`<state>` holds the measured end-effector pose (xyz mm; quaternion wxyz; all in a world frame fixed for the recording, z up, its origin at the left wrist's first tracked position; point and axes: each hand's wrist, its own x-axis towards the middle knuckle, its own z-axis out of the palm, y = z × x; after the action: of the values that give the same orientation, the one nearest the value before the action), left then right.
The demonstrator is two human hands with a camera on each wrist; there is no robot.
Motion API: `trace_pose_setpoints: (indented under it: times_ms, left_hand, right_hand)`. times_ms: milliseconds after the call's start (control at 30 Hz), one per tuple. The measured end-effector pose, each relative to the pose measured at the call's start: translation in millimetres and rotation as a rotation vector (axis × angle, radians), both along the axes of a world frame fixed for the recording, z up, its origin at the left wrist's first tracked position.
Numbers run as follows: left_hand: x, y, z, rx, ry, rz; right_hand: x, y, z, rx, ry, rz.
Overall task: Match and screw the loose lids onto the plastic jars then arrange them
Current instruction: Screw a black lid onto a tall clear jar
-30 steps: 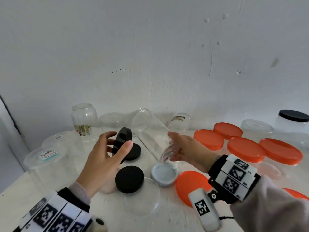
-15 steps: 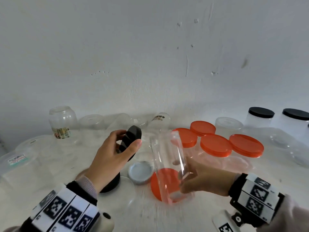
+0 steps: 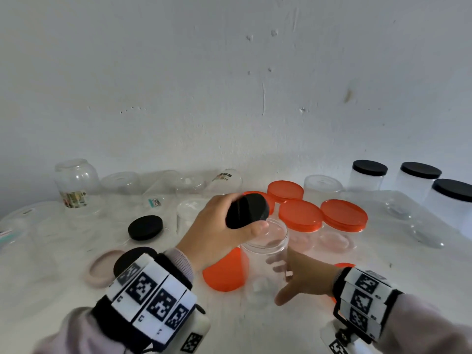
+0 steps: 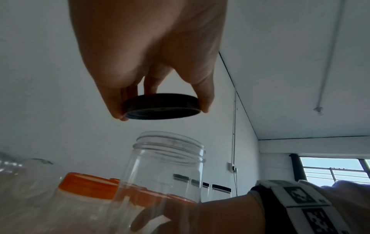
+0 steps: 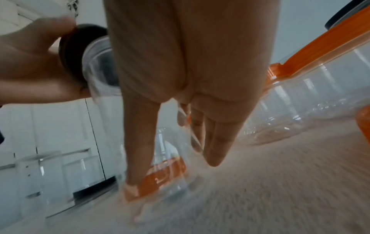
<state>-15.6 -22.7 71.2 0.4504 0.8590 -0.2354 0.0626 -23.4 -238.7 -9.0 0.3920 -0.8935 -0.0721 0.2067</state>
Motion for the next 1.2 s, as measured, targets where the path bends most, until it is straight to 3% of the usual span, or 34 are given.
trace_pose_setpoints:
  times_ms: [100, 300, 533, 833, 1033, 1200]
  left_hand:
    - [0.1, -14.0, -1.4, 0.07, -0.017, -0.028]
    - [-1.4, -34.0, -1.2, 0.245, -0.016, -0.075]
    - [0.5, -44.1, 1.3, 0.347, 0.011, -0.083]
    - [1.1, -31.2, -12.2, 0.191, 0.147, -0.131]
    - [0.6, -12.6, -43.1, -0.016, 0.349, -0.11]
    - [0.6, -20.5, -70.2, -0.035, 0.404, -0.086]
  right_hand:
    - [-2.4, -1.9, -0.7, -0.009, -0.021, -0.039]
    - [-8.3, -0.2, 19.0, 0.272, -0.1, -0.021]
    - [-12.0, 0.1, 20.6, 0.293, -0.119, -0.024]
    - [-8.1, -9.0, 24.2, 0.226, -0.135, 0.032]
    - [-5.1, -29.6, 68.8, 0.197, -0.173, 0.021]
    - [3.7, -4.4, 104.0, -0.138, -0.309, 0.177]
